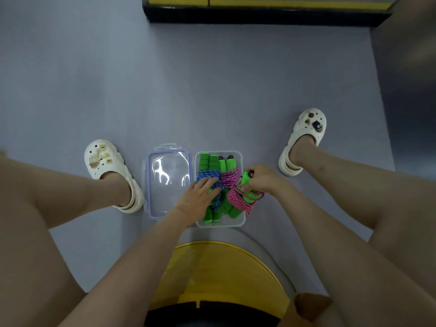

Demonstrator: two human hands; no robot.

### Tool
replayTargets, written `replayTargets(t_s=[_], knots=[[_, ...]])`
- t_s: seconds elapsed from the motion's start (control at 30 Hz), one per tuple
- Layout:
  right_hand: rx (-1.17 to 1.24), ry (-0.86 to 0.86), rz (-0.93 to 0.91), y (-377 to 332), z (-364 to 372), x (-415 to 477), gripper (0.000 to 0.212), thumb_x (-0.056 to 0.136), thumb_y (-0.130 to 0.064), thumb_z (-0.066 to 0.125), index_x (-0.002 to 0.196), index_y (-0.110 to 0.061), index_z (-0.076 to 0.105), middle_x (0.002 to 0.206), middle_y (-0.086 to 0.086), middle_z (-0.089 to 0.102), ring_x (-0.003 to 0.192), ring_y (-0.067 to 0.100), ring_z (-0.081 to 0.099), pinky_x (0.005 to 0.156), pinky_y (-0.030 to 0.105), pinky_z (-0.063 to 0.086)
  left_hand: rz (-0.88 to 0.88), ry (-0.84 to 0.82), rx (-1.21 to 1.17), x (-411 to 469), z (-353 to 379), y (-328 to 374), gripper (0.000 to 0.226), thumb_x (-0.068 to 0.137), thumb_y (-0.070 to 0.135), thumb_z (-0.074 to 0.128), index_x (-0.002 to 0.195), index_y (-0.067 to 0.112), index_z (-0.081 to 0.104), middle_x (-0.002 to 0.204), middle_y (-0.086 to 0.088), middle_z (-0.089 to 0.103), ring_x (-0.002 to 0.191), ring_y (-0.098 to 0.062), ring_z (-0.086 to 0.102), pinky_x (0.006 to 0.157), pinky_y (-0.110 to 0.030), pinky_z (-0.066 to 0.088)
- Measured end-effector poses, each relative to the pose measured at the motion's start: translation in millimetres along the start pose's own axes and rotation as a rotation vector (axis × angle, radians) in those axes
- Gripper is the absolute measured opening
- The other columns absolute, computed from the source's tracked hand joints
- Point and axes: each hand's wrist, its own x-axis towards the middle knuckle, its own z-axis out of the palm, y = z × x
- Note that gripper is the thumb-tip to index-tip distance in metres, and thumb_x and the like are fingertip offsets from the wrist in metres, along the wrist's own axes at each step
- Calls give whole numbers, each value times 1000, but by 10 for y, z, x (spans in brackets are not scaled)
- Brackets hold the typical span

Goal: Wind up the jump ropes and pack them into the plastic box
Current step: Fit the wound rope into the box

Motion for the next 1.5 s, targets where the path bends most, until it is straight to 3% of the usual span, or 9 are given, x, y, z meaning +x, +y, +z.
replayTargets(t_s=[0.17, 0.27, 0.5, 0.67, 0.8, 0.93, 1.07, 1.27, 1.5], knots=[[25, 58, -19, -56, 16, -181, 61, 67, -19, 82, 121, -11, 55, 118, 7, 58, 105, 24, 56, 75, 23, 39, -505, -16, -597, 72, -222, 155, 25, 97, 26, 45, 113, 8, 50, 109, -17, 60, 99, -32, 58, 80, -38, 48], [11, 72, -63, -133, 19, -356, 63, 67, -16, 81, 122, -11, 51, 113, 6, 56, 103, 23, 55, 75, 24, 41, -816, -297, -1383, 191, -452, 326, 50, 98, 56, 31, 96, 11, 52, 82, -21, 66, 67, -30, 66, 59, -31, 53], [-6, 211, -176, -153, 246, -680, 53, 67, -16, 78, 110, -21, 48, 105, 3, 53, 97, 26, 54, 71, 36, 50, -803, -334, -2093, 325, -726, 453, 17, 95, 24, 54, 90, 8, 59, 69, -9, 65, 58, -18, 64, 51, -25, 56], [-70, 75, -131, 31, 382, -718, 108, 61, -27, 87, 144, -17, 19, 137, 14, 27, 129, 30, 24, 108, 36, 27, -838, -62, -1713, 380, -584, 288, 39, 86, 7, 58, 120, 18, 44, 102, -16, 60, 75, -23, 59, 58, -32, 53], [111, -10, 91, 172, 349, -565, 84, 74, -11, 76, 141, -14, 25, 137, 17, 30, 127, 34, 35, 104, 37, 37, -674, -20, -1509, 355, -436, 321, 66, 83, -3, 61, 137, 18, 30, 113, -16, 61, 88, -26, 62, 74, -36, 55], [327, 22, 287, 244, 439, -405, 53, 90, 1, 47, 139, -5, 31, 138, 20, 39, 119, 38, 49, 72, 37, 47, -615, 124, -1376, 368, -205, 484, 76, 78, -8, 62, 138, 15, 23, 108, -8, 61, 97, -27, 63, 88, -40, 53], [354, -10, 278, 260, 641, -235, 47, 89, -9, 57, 133, -2, 39, 133, 17, 47, 116, 34, 51, 83, 36, 46, -550, 163, -1383, 398, -103, 657, 91, 78, -15, 60, 148, 12, 8, 120, -1, 53, 104, -19, 58, 86, -24, 48], [311, 204, 168, 222, 807, -53, 46, 81, -21, 68, 118, -11, 43, 117, 14, 56, 107, 34, 56, 82, 37, 47, -409, 72, -1065, 457, 7, 646, 80, 91, 7, 51, 152, 10, -1, 138, -16, 48, 118, -29, 53, 100, -41, 44], [-213, 212, -90, 223, 856, -37, 102, 75, -34, 76, 150, -21, 8, 155, 10, 9, 138, 31, 19, 106, 45, 32, -286, 153, -311, 212, -153, 503, 30, 79, -3, 64, 108, 0, 61, 106, -17, 56, 94, -35, 59, 71, -42, 52]])
